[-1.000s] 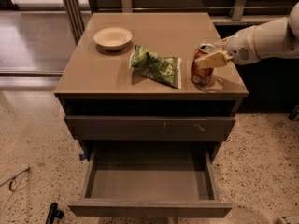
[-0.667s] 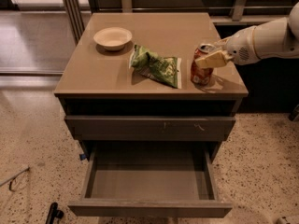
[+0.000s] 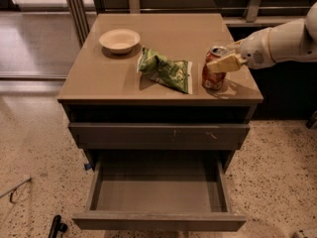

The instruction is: Pick coke can from middle drawer and place on counter

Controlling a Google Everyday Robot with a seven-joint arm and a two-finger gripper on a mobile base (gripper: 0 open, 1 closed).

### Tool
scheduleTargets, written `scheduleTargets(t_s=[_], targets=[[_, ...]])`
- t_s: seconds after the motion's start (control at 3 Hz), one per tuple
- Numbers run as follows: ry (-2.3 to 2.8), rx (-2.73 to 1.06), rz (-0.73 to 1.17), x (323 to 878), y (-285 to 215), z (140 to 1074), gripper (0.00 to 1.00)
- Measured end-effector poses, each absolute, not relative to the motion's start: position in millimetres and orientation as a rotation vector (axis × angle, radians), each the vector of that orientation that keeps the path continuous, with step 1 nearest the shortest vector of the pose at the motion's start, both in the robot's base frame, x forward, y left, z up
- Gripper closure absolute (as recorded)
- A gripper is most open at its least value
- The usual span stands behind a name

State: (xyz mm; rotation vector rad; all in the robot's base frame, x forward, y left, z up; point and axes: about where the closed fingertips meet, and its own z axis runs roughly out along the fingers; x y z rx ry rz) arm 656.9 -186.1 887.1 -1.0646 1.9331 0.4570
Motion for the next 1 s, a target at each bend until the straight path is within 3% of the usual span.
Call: scheduleTargets(t_s=[0.33,0.67,1.0], targets=[[1.933,-1.065,0.457,656.9,-186.1,887.1,0.11],[1.933,-1.065,0.457,656.9,-186.0,887.1,0.0],[1.933,-1.065,0.457,656.9,-186.0,887.1,0.0]])
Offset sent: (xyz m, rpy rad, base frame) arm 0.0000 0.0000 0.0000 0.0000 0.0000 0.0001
